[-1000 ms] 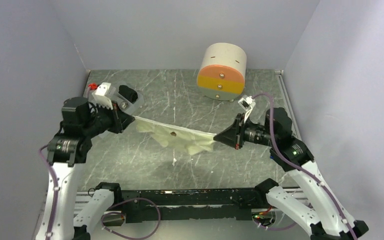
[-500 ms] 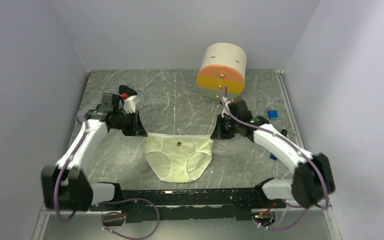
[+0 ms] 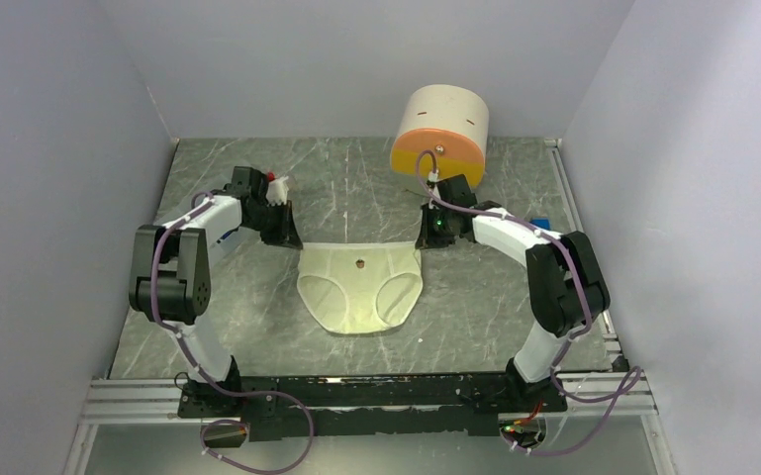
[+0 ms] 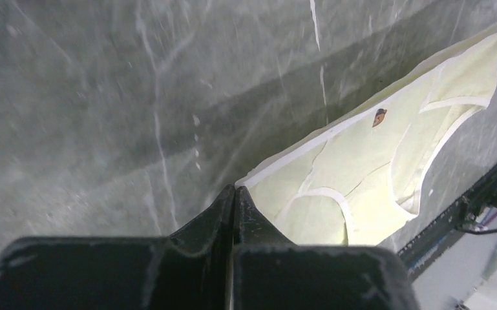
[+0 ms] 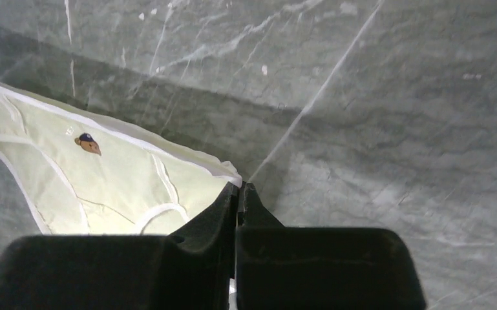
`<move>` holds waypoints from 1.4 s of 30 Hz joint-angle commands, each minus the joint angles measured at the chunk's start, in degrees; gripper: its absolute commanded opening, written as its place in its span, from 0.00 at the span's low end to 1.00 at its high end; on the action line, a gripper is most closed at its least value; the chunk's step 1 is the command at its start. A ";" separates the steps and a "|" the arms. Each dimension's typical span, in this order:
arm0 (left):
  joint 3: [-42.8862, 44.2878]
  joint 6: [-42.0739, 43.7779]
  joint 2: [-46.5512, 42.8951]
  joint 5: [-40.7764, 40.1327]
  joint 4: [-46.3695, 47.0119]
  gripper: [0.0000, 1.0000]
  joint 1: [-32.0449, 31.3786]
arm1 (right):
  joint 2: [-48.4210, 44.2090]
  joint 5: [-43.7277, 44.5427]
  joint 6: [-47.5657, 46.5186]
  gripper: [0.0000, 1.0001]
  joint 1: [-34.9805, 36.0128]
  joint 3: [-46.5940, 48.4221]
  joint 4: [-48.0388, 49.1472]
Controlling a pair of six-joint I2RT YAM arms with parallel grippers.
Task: Roll the underwear
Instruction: Flatten out the underwear at the center of the board, then fold the underwear at the center of the board.
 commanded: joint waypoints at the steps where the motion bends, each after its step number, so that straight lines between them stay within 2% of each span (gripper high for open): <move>1: 3.91 3.09 2.41 -2.12 1.59 0.05 -0.04 | 2.25 2.63 -2.96 0.04 -0.50 3.47 1.26; 4: 6.04 3.09 4.44 -2.77 1.07 0.10 -0.04 | 3.21 3.26 -3.47 0.10 -0.51 4.96 0.46; 6: 6.87 5.04 5.90 -3.11 0.37 0.23 -0.11 | 3.10 2.69 -4.28 0.15 -0.46 6.34 -0.52; 7: 6.85 5.23 5.63 -4.62 0.40 0.37 -0.12 | 2.01 3.08 -4.52 0.26 -0.38 7.04 -1.84; 8: 6.74 5.14 4.96 -5.21 0.52 0.40 -0.12 | 1.32 3.36 -4.11 0.31 -0.42 7.43 -2.55; 11: 6.11 4.17 2.13 -6.36 0.86 0.47 -0.15 | -1.32 2.51 -2.80 0.33 -0.23 7.88 -4.77; 12: 5.49 1.31 1.02 -6.39 1.32 0.49 -0.13 | -2.57 2.39 -2.20 0.34 -0.10 7.11 -4.62; 17: -1.22 -4.27 -6.66 -4.41 4.68 0.51 -0.12 | -4.28 0.59 -0.83 0.35 0.07 4.24 -6.33; 21: -10.01 -8.91 -14.82 -4.54 8.22 0.55 -0.12 | -7.70 -4.49 3.16 0.33 2.63 -0.64 -1.94; 24: -15.94 -12.73 -19.70 -5.52 10.89 0.58 -0.12 | -8.52 -1.69 6.00 0.31 7.74 -1.50 -0.24; 27: -21.86 -17.66 -22.96 -5.34 15.30 0.60 -0.10 | -7.99 6.15 8.42 0.31 13.94 0.47 0.30; 32: -27.50 -26.88 -23.33 -4.06 23.54 0.60 -0.04 | -5.09 11.18 10.81 0.32 18.98 3.36 3.46; 36: -30.03 -33.05 -21.65 -4.43 29.35 0.59 -0.04 | -0.75 10.80 10.86 0.32 19.73 8.88 2.53; 42: -31.42 -35.20 -17.26 -6.19 33.92 0.57 -0.04 | 5.51 10.78 11.05 0.32 21.69 15.63 1.47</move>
